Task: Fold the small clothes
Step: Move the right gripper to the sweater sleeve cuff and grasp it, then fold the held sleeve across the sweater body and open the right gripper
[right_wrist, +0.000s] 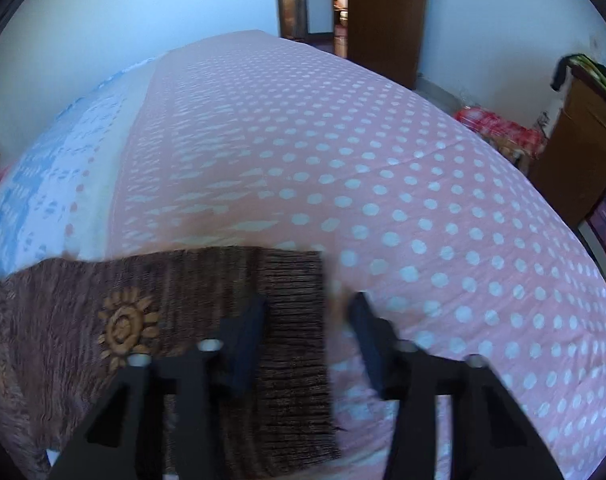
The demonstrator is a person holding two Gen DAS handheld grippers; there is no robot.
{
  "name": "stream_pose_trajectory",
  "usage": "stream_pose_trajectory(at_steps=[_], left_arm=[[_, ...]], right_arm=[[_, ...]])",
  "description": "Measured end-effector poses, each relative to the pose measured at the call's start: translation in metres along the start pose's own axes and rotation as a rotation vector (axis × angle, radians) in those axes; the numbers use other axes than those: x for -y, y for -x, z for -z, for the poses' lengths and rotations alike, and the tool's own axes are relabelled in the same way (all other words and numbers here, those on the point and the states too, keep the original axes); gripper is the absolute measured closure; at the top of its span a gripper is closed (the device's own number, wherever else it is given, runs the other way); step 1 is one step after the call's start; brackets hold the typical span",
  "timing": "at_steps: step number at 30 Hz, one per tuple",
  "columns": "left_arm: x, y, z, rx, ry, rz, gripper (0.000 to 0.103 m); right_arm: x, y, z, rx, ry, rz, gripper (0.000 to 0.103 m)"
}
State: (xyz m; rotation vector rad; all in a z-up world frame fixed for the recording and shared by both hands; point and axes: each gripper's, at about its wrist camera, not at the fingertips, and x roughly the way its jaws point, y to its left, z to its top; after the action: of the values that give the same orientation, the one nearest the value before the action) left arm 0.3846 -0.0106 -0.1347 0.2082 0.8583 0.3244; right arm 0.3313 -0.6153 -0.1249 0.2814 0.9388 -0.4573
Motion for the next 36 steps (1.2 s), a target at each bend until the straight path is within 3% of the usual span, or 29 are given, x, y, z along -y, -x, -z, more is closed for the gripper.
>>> stream_pose_trajectory(at_steps=[3, 8, 17, 27, 36], left_arm=[[0.002, 0.000, 0.000, 0.001, -0.004, -0.033, 0.000], [0.001, 0.000, 0.000, 0.005, -0.001, -0.025, 0.000], [-0.002, -0.003, 0.001, -0.006, 0.018, -0.002, 0.000], [-0.007, -0.007, 0.002, -0.013, 0.045, 0.034, 0.000], [-0.013, -0.009, 0.003, -0.026, 0.089, 0.079, 0.000]], right_arm=[[-0.013, 0.007, 0.000, -0.004, 0.056, -0.002, 0.097], [-0.029, 0.025, -0.003, 0.023, 0.095, -0.005, 0.097], [-0.065, 0.089, -0.017, 0.095, 0.127, -0.102, 0.097], [-0.143, 0.161, -0.022, 0.149, 0.264, -0.171, 0.098], [-0.225, 0.180, -0.021, 0.145, 0.315, -0.254, 0.098]])
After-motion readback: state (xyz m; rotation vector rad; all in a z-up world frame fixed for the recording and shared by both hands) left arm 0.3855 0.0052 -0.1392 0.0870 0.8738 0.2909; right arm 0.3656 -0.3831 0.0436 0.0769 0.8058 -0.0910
